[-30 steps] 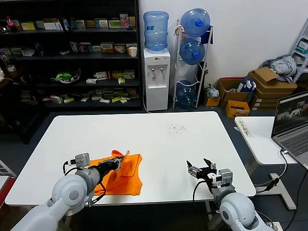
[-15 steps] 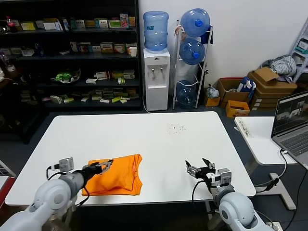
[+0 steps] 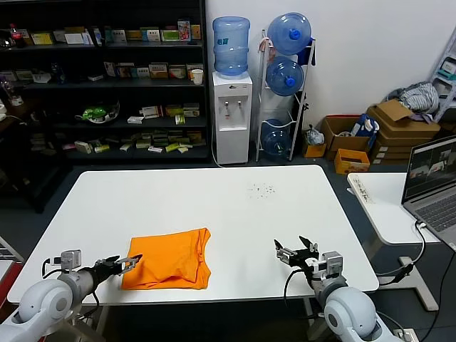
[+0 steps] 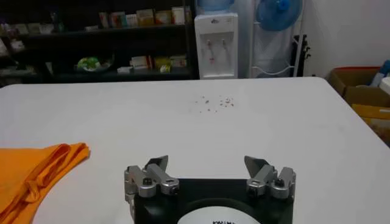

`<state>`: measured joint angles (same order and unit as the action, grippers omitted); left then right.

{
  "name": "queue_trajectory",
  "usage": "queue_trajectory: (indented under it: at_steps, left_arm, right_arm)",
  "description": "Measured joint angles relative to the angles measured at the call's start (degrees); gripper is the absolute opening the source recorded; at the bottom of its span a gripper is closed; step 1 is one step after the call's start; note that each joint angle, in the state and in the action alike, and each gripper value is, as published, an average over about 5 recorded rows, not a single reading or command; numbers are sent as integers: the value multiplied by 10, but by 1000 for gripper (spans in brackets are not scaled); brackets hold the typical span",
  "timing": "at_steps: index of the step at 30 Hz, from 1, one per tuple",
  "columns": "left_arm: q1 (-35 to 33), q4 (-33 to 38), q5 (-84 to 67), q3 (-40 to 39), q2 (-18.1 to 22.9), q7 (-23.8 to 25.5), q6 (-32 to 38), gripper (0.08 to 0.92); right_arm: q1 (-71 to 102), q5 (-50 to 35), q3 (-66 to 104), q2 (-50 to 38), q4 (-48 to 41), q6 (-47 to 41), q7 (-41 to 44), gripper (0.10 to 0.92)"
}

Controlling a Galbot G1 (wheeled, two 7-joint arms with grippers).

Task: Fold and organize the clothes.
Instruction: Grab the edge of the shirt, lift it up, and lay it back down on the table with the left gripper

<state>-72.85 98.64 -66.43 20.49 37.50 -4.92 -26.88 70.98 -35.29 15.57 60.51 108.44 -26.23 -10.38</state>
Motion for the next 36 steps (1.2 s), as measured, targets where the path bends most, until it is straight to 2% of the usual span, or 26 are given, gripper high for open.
queue_trajectory:
  at_steps: [8,22,25,36]
  left_arm:
    - [14,-41,17,-9,-3,40,2,823]
    - [52,-81,32,-46,-2,63,2,807]
    - [64,-88,33,-57,-2,65,3,743]
    - [77,-89,36,-78,-4,69,-2,422]
  right_arm:
    - [-3,0,-4,5,-3,-1,0,823]
    - [0,0,1,5,-4,-1,0,823]
    - [0,0,2,5,-5,-1,0,823]
    - [-5,-1,0,6,-8,-2,0,823]
